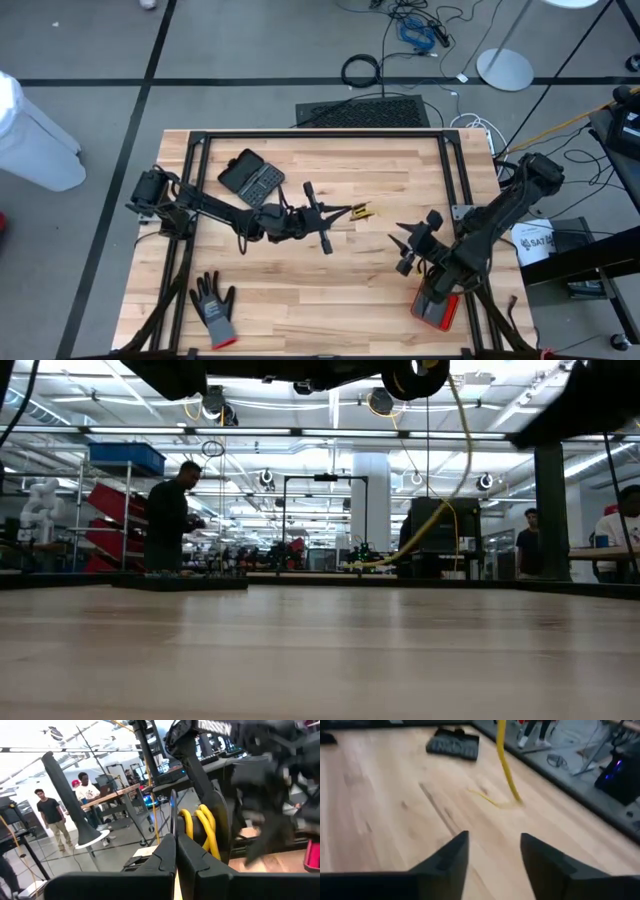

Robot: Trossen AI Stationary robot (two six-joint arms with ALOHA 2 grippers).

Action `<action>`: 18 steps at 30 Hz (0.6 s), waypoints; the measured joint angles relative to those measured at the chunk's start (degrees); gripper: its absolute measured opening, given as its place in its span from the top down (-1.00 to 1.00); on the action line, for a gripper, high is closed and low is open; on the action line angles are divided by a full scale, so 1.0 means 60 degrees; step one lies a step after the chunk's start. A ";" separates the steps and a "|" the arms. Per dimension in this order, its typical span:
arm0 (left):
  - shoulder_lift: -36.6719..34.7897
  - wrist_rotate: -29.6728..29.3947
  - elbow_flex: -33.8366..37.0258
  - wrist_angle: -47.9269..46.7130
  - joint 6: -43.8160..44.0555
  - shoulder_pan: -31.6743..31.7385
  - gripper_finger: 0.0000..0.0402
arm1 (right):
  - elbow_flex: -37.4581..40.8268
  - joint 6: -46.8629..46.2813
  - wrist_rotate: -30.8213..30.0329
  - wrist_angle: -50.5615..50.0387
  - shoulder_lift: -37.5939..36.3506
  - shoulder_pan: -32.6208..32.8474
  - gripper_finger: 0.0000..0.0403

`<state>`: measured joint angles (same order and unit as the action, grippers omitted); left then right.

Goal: Coil cords
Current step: Coil the yellow wire onto the spool

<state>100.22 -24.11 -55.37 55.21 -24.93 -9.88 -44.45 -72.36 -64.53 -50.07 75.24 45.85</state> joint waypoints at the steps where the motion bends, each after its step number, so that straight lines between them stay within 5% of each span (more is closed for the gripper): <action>1: 0.0000 -0.0014 0.0000 -0.0002 0.0000 0.0021 0.99 | 0.0318 -0.0079 0.0033 0.0290 0.0000 -0.0017 0.08; 8: -0.0004 -0.0028 0.0000 0.0100 -0.0186 0.0096 0.99 | 0.1075 0.0299 -0.0684 0.1101 0.0000 -0.0152 -0.22; 18: -0.0004 -0.0017 0.0000 0.0235 -0.0184 0.0078 0.99 | 0.1243 0.1160 -0.0710 0.2195 -0.0004 -0.0598 -0.20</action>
<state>100.20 -24.21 -55.37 56.62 -26.03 -9.41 -36.99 -65.40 -68.79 -36.90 75.22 42.26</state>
